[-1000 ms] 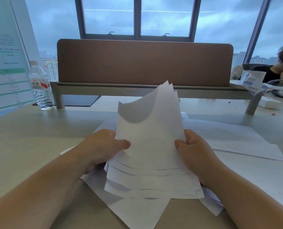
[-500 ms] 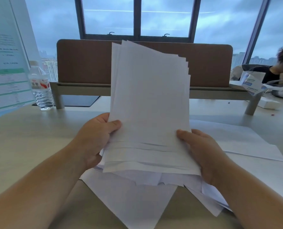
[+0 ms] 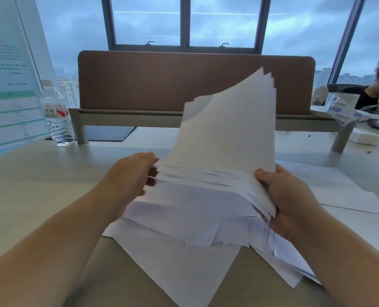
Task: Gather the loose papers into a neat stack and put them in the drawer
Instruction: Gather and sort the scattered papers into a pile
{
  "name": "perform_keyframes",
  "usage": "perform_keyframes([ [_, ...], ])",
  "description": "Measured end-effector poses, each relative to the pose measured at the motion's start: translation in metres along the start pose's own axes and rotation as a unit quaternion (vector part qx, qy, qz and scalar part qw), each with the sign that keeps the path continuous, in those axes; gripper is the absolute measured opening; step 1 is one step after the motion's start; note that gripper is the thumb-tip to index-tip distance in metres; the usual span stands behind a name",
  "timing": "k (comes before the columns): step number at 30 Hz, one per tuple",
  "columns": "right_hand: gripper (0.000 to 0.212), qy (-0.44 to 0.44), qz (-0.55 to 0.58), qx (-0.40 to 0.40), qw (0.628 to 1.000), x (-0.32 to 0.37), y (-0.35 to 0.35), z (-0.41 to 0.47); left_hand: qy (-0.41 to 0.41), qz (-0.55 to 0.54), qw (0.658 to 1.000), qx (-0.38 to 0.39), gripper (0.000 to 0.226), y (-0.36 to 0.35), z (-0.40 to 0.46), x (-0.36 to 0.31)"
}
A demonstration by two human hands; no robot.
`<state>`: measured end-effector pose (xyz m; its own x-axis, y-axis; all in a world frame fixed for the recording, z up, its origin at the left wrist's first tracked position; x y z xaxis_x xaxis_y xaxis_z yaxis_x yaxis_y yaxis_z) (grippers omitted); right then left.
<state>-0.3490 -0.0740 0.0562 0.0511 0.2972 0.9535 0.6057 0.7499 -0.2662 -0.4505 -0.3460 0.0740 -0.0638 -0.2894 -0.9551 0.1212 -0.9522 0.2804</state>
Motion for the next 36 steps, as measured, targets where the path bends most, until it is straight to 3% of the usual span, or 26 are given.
perform_keyframes([
  [1,0.021,-0.004,0.015,-0.014,1.0,0.0,0.003,0.002,-0.048,0.144,0.988,-0.01,0.027,0.005,0.005,0.001],
  [3,0.019,-0.012,0.032,-0.037,0.999,-0.002,0.009,0.006,-0.084,0.428,0.9,0.013,0.045,0.006,0.005,0.011],
  [4,0.018,-0.016,0.037,-0.046,0.998,-0.003,0.011,0.007,-0.074,0.503,0.861,0.031,0.065,0.007,0.003,0.017],
  [5,0.018,-0.017,0.042,-0.054,0.998,-0.004,0.012,0.008,-0.06,0.532,0.843,0.045,0.083,0.008,0.002,0.021],
  [7,0.019,-0.02,0.047,-0.063,0.997,-0.005,0.012,0.01,-0.055,0.527,0.846,0.06,0.096,0.006,-0.001,0.021],
  [11,0.021,-0.011,0.025,-0.069,0.997,-0.006,0.013,0.012,-0.046,0.471,0.877,0.078,0.093,0.003,-0.006,0.015],
  [21,0.019,-0.004,-0.006,-0.066,0.998,-0.006,0.012,0.01,-0.052,0.39,0.919,0.025,0.016,0.006,0.003,0.013],
  [28,0.02,-0.003,0.001,-0.066,0.998,-0.006,0.011,0.009,0.004,0.32,0.946,0.048,0.023,0.004,0.001,0.016],
  [32,0.02,-0.004,-0.003,-0.063,0.998,-0.007,0.01,0.01,-0.062,0.411,0.908,0.048,0.026,-0.003,0.004,0.018],
  [36,0.022,-0.006,-0.003,-0.063,0.998,-0.008,0.011,0.012,-0.092,0.354,0.931,0.004,0.026,0.001,0.01,0.016],
])
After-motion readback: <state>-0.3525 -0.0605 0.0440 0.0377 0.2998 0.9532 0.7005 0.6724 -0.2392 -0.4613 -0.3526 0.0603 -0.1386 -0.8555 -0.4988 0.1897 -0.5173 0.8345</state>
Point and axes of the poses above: each hand's wrist, its own z-axis towards the middle knuckle, its own y-axis out of the back of the hand, x = y × z, the point moved 6 cm from there along z, towards the middle knuckle, and after that the axes turned 10 degrees about -x, right-handed, at the moved point
